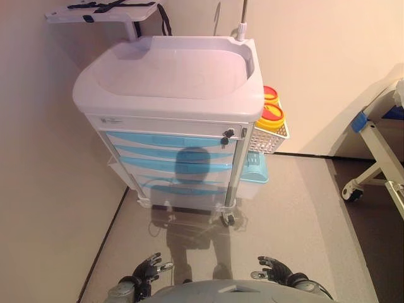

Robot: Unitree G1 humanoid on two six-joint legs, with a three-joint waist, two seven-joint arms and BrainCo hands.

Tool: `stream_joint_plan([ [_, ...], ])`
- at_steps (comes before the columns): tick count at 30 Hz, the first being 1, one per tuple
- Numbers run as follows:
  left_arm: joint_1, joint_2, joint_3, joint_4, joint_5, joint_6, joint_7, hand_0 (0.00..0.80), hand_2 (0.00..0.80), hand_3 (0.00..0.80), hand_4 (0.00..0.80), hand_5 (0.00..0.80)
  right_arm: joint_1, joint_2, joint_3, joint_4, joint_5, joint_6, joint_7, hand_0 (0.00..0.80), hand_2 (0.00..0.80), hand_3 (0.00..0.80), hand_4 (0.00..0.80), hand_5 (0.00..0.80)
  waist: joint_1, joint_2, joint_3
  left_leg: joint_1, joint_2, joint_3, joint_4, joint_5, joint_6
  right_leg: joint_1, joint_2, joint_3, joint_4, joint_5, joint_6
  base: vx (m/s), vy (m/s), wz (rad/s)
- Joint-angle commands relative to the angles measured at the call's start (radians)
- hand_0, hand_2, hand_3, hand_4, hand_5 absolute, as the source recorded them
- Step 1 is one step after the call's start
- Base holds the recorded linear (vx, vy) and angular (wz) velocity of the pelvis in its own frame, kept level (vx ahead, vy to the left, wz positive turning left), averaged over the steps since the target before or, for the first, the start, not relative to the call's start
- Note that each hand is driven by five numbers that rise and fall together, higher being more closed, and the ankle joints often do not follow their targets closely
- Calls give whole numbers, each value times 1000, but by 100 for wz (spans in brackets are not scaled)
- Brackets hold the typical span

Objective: Open the drawer and pick up the medicine

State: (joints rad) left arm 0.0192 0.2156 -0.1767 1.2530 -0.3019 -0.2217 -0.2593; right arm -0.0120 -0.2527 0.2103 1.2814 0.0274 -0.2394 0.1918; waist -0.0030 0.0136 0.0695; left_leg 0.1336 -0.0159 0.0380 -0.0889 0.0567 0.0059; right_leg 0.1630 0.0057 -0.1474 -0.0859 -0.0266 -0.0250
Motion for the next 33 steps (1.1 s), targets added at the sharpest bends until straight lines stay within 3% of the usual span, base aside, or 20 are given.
stream_joint_plan([
  [1, -70, -8, 50, 78, -76, -39, 25, 0, 0, 0, 0, 0, -59, 5, 6, 32, 23, -31, -48, 0, 0, 0, 0, 0, 2, -23, 23, -9, -46, 24, 47, -100, 34, -56, -38, 0, 94, -5, 59, 44, 65, -1],
  [5, -98, -1, 53, 57, -172, -74, 27, 0, 0, 0, 0, 0, -78, -14, 0, 0, 72, -38, -76, 0, 0, 0, 0, 0, -7, -7, 70, -76, -48, 25, 91, -105, 43, -142, -53, 6, 161, -18, 55, -92, 97, -7],
  [6, -111, 2, 59, 59, -210, -65, 19, 0, 0, 0, 0, 0, -90, -20, -2, -3, 74, -52, -83, 0, 0, 0, 0, 0, -9, -3, 90, -104, -50, 28, 108, -106, 48, -178, -57, 10, 186, -20, 52, -258, 100, -12],
  [9, -169, 6, 78, 73, -293, -166, 5, 0, 0, 0, 0, 0, -121, -18, 5, 5, 92, -144, -108, 0, 0, 0, 0, 0, -14, -10, 171, -195, -51, 47, 169, -106, 62, -278, -66, 17, 255, -19, 48, -252, 44, -9],
  [11, -197, -1, 87, 48, -337, -201, 25, 0, 0, 0, 0, 0, -125, -11, 11, -16, 129, -170, -136, 0, 0, 0, 0, 0, -19, -16, 212, -237, -50, 59, 210, -107, 63, -323, -70, 24, 294, -16, 49, -140, 28, -3],
  [14, -237, -11, 97, -13, -433, -265, 45, 0, 0, 0, 0, 0, -147, -7, -13, -66, 204, -159, -182, 0, 0, 0, 0, 0, -31, -21, 259, -315, -45, 83, 277, -114, 67, -409, -74, 48, 354, -13, 49, -99, 73, -10],
  [23, -338, 17, 58, -245, -491, -320, 118, 0, 0, 0, 0, 0, -192, -44, 3, -185, 262, -146, -217, 0, 0, 0, 0, 0, -67, -19, 334, -477, -29, 126, 372, -123, 67, -586, -52, 93, 414, 4, 41, -72, 91, -16],
  [33, -522, 132, 124, -356, -815, -336, 14, 0, 0, 0, 0, 0, -177, -64, 44, -262, 304, -138, -230, 0, 0, 0, 0, 0, -125, -64, 391, -573, -20, 189, 492, -186, 73, -653, -47, 148, 388, 49, 52, 1, 44, -27],
])
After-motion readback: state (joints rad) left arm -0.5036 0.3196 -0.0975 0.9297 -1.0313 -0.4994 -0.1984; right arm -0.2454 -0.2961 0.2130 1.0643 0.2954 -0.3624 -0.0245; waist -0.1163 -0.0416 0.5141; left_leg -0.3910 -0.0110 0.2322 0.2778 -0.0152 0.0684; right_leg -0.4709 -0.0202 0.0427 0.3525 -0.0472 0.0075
